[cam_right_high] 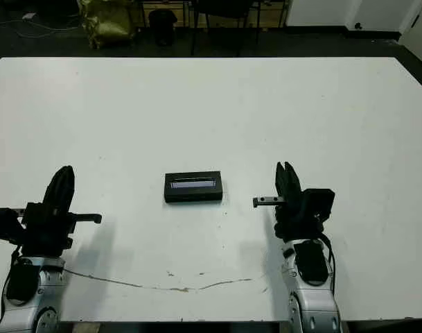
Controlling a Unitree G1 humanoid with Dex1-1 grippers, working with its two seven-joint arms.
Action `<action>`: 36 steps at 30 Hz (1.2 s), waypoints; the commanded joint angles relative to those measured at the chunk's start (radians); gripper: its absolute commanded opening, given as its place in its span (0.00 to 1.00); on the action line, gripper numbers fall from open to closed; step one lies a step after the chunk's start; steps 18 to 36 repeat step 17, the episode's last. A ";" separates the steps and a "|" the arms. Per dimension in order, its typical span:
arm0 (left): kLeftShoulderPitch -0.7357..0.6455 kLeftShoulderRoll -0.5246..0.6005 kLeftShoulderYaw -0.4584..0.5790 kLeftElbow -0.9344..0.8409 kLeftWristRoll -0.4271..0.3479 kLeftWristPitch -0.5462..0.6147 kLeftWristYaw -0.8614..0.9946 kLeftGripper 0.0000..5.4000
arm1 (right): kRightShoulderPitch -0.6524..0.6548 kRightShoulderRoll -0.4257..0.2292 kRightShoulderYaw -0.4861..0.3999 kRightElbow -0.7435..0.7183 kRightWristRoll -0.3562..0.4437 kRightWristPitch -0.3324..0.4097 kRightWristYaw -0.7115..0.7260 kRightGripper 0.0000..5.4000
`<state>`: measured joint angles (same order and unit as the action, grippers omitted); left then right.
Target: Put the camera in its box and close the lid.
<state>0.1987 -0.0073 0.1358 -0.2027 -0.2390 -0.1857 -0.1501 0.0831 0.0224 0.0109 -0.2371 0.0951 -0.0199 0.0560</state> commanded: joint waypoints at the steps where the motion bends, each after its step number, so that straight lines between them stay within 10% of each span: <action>1: 0.000 -0.008 0.001 0.020 0.014 0.007 0.026 0.00 | 0.003 0.007 0.005 0.029 0.006 -0.009 0.004 0.00; 36: -0.003 0.012 -0.040 -0.060 0.090 0.113 0.085 0.00 | 0.006 0.015 0.025 0.061 0.016 -0.058 0.029 0.00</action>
